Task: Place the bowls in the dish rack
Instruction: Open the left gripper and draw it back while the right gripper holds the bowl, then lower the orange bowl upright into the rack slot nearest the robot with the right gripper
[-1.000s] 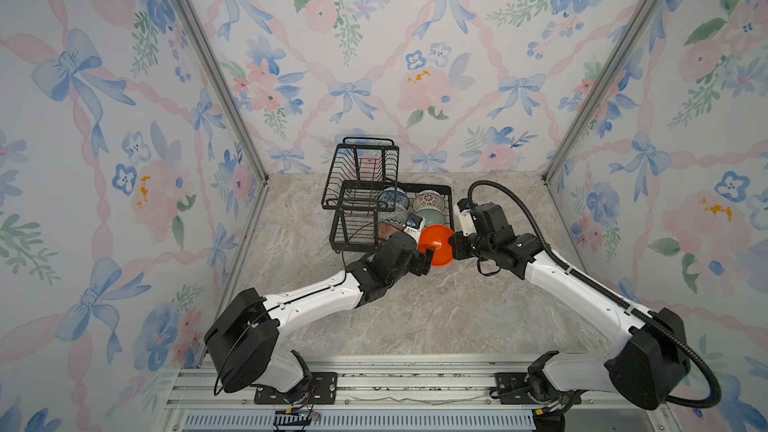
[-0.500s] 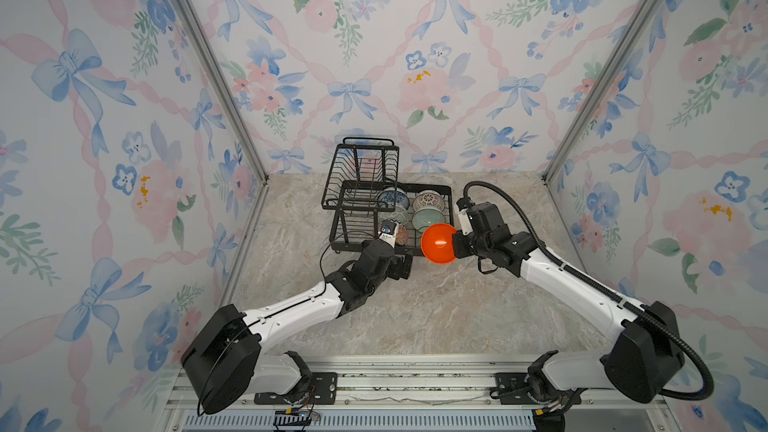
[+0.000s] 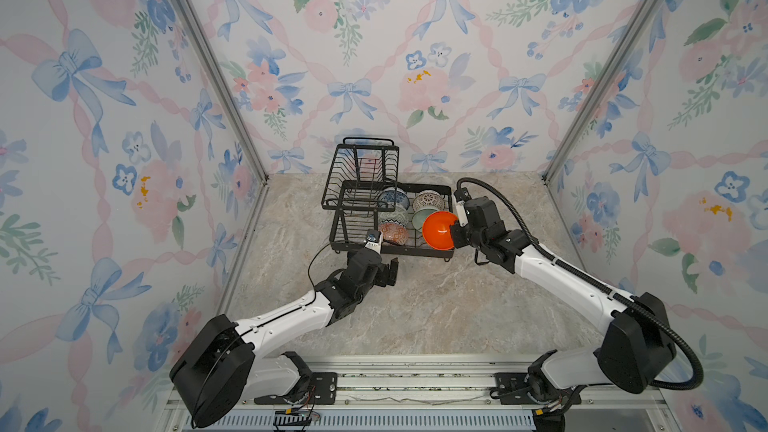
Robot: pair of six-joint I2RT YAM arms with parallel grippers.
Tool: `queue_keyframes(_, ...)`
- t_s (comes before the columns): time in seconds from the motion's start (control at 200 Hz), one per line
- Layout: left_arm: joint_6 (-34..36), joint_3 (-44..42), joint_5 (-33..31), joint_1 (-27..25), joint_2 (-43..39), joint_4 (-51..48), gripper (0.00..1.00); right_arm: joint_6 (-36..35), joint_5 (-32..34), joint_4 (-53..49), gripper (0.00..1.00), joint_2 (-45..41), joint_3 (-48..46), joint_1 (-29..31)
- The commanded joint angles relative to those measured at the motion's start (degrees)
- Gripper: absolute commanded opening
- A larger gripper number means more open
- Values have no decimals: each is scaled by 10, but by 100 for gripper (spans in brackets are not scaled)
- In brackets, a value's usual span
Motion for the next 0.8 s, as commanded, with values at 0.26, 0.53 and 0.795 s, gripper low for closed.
queue_keyframes(0.26,-14,-34,16,29,-36,7,98,-143,94,260,0,40,-81,13)
queue_keyframes(0.53,-16,-40,32,49,-52,0,98,-242,118,386,0,119,-83,27)
queue_keyframes(0.795,-16,-43,45,60,-54,0,98,-318,89,475,0,179,-90,29)
